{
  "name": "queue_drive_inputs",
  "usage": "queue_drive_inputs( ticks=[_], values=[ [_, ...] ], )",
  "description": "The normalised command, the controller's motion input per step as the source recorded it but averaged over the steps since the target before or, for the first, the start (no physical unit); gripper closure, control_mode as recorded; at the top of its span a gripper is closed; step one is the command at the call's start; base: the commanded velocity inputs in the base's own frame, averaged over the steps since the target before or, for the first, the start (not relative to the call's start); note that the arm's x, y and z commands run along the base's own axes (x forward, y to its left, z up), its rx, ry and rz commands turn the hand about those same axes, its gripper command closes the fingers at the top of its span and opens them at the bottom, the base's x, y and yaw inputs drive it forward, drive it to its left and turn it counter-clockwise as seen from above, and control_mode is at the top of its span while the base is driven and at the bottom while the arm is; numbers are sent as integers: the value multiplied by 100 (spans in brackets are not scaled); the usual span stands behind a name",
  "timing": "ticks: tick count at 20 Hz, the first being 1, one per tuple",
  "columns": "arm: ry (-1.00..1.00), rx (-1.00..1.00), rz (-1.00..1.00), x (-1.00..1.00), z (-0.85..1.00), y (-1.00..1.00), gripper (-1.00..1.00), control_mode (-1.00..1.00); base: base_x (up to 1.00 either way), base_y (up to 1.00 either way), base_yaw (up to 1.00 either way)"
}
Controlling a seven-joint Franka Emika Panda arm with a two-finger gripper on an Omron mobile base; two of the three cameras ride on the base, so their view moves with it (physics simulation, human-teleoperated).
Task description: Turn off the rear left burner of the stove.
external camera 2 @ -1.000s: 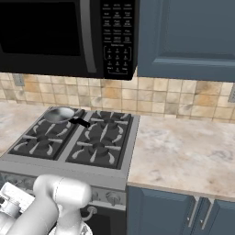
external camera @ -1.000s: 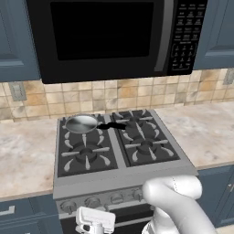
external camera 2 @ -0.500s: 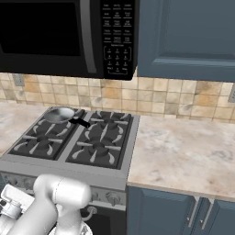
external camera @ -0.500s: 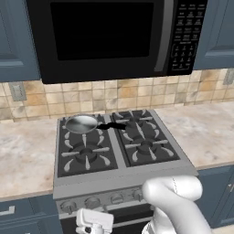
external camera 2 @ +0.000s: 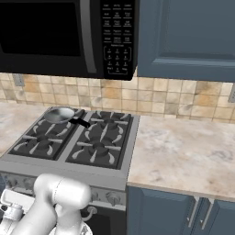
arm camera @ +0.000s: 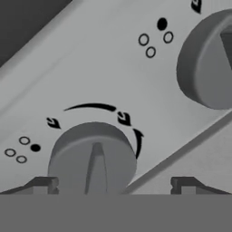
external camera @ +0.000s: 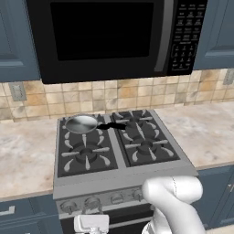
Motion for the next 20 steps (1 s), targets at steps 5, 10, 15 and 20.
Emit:
queue_drive_inputs(
  ticks=[5,10,15,20],
  values=[
    [0,0,16,34,-25,2,-100,-100,0,0,0],
    [0,4,9,41,-18,1,-100,-100,0,0,0],
    [-1,20,1,20,0,0,-100,-100,0,0,0],
    [-3,28,0,0,0,0,-100,-100,0,0,0]
  ],
)
